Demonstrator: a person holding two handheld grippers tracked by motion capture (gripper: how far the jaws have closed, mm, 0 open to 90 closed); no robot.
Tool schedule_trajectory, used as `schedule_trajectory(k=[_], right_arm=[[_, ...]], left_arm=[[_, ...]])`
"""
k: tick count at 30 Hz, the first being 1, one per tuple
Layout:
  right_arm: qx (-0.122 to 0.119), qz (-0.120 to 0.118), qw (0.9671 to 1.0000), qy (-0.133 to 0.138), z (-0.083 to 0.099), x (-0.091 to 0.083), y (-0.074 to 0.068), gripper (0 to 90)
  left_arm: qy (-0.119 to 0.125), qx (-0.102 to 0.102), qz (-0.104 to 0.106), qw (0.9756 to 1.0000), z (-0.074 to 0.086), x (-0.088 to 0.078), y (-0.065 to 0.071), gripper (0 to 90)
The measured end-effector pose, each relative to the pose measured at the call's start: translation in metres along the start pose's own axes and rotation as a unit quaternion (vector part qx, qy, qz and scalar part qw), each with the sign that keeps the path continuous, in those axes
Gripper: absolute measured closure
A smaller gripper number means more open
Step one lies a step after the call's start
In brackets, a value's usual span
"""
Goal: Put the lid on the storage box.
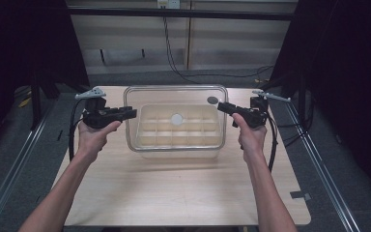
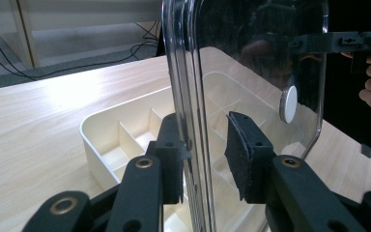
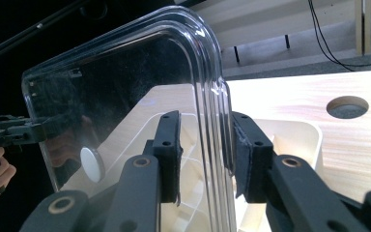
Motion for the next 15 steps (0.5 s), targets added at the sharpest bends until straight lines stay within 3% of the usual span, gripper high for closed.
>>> schedule_trajectory(k=[11,15], right_arm=[[0.008,0.013,0.9999,-0.005,0.000,0.008,0.016,67.4],[0.010,0.015,0.9998,-0.004,0.000,0.011,0.019,67.8]], left_arm=[[-0.009,-0.006,-0.003,0.9999,0.002,0.017,-0.009,67.4],[-0.008,-0.017,-0.004,0.9998,0.004,0.023,-0.015,66.4]])
Point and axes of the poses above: each handheld gripper's, and its own axes: x roughly forward along the jaws, z roughly out of its underside, y roughly to its right, the point moved 9 cm from there along x, roughly forward along the jaws, and after that the axes turned 7 degrees about x, right-handed, at the moved point
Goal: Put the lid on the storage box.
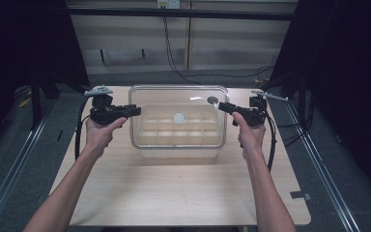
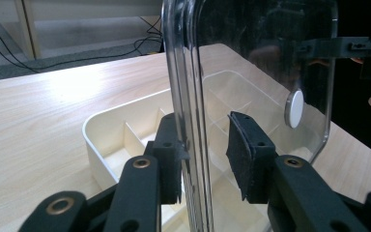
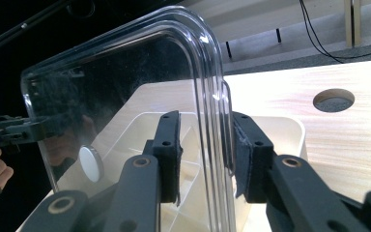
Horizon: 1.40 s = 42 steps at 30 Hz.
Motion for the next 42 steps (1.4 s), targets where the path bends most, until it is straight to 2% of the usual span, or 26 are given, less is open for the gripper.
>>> schedule_trajectory(k=[5,8,9,12,18,21,25,28,33,36,38,42], right_arm=[[0.008,0.001,1.0000,-0.002,0.000,0.005,0.005,68.3],[0.013,0.005,0.9999,-0.002,0.000,0.007,0.009,68.2],[0.018,0.003,0.9998,-0.005,0.000,0.009,0.011,68.4],[0.019,0.005,0.9998,-0.008,-0.001,0.012,0.014,68.3],[0.017,0.008,0.9997,-0.012,-0.001,0.019,0.015,68.4],[0.017,0.008,0.9997,-0.016,0.000,0.021,0.017,68.2],[0.006,0.013,0.9996,-0.022,0.000,0.024,0.020,67.7],[0.005,0.020,0.9995,-0.025,0.001,0.028,0.024,66.8],[0.006,0.023,0.9993,-0.027,0.003,0.033,0.028,65.5],[-0.003,0.044,0.9985,-0.033,0.006,0.038,0.031,63.3],[0.001,0.046,0.9984,-0.034,0.007,0.039,0.032,63.4],[0.000,0.049,0.9981,-0.036,0.008,0.041,0.035,63.0]], left_arm=[[-0.006,-0.007,0.004,1.0000,0.000,0.007,-0.006,65.3],[0.000,-0.010,0.001,0.9999,-0.002,0.010,-0.007,64.4],[-0.002,-0.018,0.004,0.9998,-0.002,0.013,-0.009,64.3],[-0.004,-0.021,0.003,0.9998,0.000,0.015,-0.012,63.8],[-0.004,-0.032,0.001,0.9995,0.006,0.017,-0.017,62.4],[-0.014,-0.018,-0.003,0.9997,0.007,0.018,-0.019,61.6],[-0.015,-0.022,-0.007,0.9996,0.009,0.021,-0.022,60.8],[-0.016,-0.029,-0.009,0.9994,0.012,0.025,-0.025,59.8],[-0.023,-0.026,-0.011,0.9993,0.017,0.027,-0.027,59.3],[-0.026,-0.035,-0.010,0.9990,0.021,0.029,-0.029,59.1],[-0.028,-0.050,-0.008,0.9983,0.025,0.031,-0.031,58.9],[-0.033,-0.049,-0.009,0.9982,0.028,0.034,-0.031,56.9]])
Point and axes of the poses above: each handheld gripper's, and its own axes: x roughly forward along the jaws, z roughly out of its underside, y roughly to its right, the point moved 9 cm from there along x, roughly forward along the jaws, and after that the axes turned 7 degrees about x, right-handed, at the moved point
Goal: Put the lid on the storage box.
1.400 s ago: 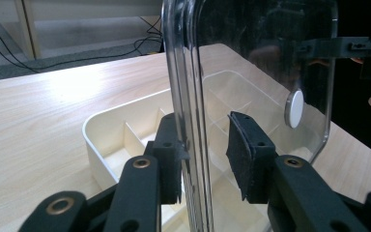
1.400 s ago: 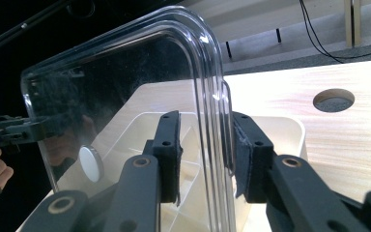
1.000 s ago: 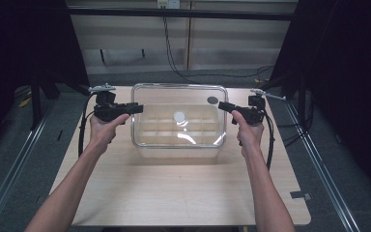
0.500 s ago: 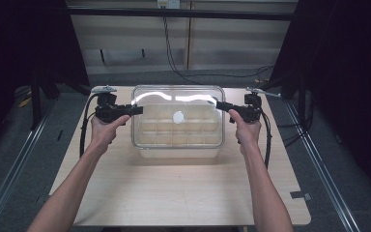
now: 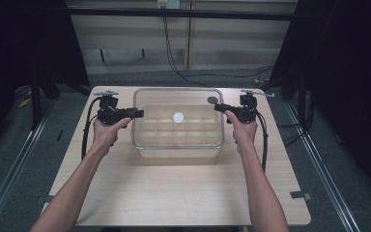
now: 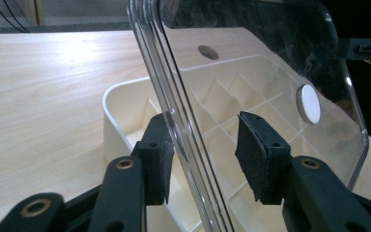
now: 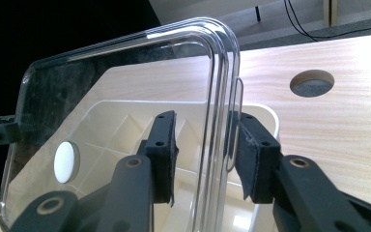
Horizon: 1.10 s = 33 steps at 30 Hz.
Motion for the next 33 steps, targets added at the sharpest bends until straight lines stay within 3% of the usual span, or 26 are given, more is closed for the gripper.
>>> schedule_trajectory(k=[6,20,26,31,33], right_arm=[[0.006,0.005,1.0000,0.003,0.004,0.006,0.004,61.3],[0.009,0.022,0.9997,-0.003,0.015,0.019,0.013,55.9],[0.001,0.039,0.9991,-0.017,0.021,0.026,0.016,50.7],[-0.001,0.039,0.9990,-0.021,0.023,0.028,0.017,49.3],[-0.014,0.052,0.9982,-0.026,0.024,0.029,0.017,47.6]], left_arm=[[-0.014,0.005,-0.003,0.9999,0.006,0.004,-0.001,54.2],[-0.033,-0.005,0.006,0.9994,0.018,0.012,-0.005,50.2],[-0.043,-0.007,0.010,0.9990,0.022,0.015,-0.007,48.2],[-0.051,-0.014,0.010,0.9985,0.024,0.017,-0.007,47.5],[-0.056,-0.014,0.015,0.9982,0.026,0.017,-0.008,46.5]])
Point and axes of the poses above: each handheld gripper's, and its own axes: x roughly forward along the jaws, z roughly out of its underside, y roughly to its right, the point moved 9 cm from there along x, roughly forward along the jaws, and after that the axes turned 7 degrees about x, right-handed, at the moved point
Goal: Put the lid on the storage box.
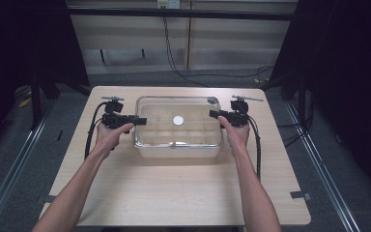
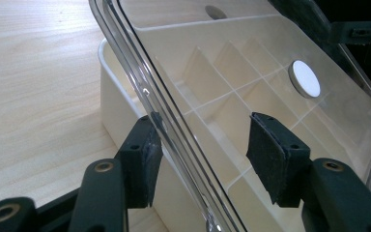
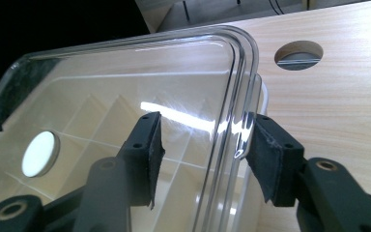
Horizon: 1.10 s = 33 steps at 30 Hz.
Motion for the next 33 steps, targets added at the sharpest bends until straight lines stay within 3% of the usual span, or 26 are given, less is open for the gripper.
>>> schedule_trajectory(k=[11,14,16,20,25,33], right_arm=[[-0.011,0.012,0.9999,-0.003,0.003,0.003,0.001,43.7],[-0.016,0.025,0.9995,-0.010,0.005,0.003,0.002,40.3],[-0.015,0.038,0.9989,-0.024,0.010,0.005,0.006,39.8],[0.001,0.018,0.9996,-0.022,0.016,0.008,0.010,40.6],[-0.001,0.017,0.9992,-0.037,0.017,0.010,0.007,37.9],[-0.004,0.013,0.9995,-0.029,0.018,-0.001,0.012,31.6]], left_arm=[[0.002,-0.007,0.001,1.0000,0.004,0.003,-0.001,45.3],[-0.014,0.002,-0.010,0.9999,0.009,0.003,-0.003,44.9],[-0.007,-0.001,-0.010,0.9999,0.012,0.003,-0.004,46.1],[-0.004,-0.007,0.000,1.0000,0.013,0.003,-0.005,47.1],[-0.009,-0.005,0.003,0.9999,0.015,0.001,-0.005,46.7],[-0.006,0.002,-0.012,0.9999,0.022,-0.008,-0.006,39.1]])
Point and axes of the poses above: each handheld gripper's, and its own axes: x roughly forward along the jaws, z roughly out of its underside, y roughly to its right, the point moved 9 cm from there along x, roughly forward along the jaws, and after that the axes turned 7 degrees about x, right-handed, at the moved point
